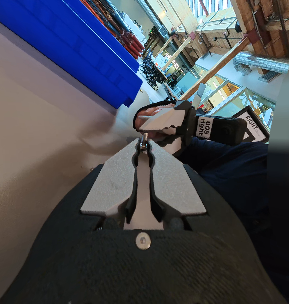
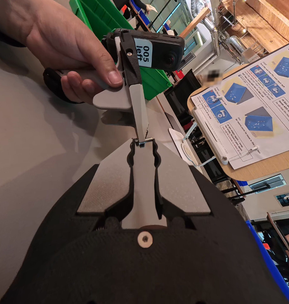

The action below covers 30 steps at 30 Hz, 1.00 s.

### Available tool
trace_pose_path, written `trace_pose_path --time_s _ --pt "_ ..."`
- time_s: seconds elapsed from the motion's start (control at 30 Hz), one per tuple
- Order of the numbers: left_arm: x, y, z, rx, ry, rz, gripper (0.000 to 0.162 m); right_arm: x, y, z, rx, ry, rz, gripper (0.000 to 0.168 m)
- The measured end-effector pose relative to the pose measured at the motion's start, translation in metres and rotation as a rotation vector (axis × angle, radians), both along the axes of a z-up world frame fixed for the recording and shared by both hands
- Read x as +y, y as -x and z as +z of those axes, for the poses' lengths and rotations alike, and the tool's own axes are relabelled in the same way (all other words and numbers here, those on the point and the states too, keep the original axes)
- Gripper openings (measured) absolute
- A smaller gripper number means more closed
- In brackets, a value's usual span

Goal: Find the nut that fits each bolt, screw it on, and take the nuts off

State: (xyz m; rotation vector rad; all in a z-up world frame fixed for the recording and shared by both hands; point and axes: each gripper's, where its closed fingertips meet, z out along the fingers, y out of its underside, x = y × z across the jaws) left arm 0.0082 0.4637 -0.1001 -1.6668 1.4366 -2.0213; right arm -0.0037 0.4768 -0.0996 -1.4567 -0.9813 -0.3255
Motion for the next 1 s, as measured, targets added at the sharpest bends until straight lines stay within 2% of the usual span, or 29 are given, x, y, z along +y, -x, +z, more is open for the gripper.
trace_pose_path --time_s 0.03,0.43,1.0 --pt "0.000 0.000 0.001 -0.007 0.003 0.004 0.004 0.000 0.000 0.001 0.001 -0.005 -0.007 0.018" --pt "0.002 -0.001 0.000 -0.018 -0.013 0.010 0.003 0.002 -0.001 0.000 -0.016 -0.021 -0.030 0.018" --pt "-0.005 0.001 -0.009 0.020 -0.077 -0.025 0.003 -0.005 0.001 -0.008 -0.057 0.021 0.062 0.018"
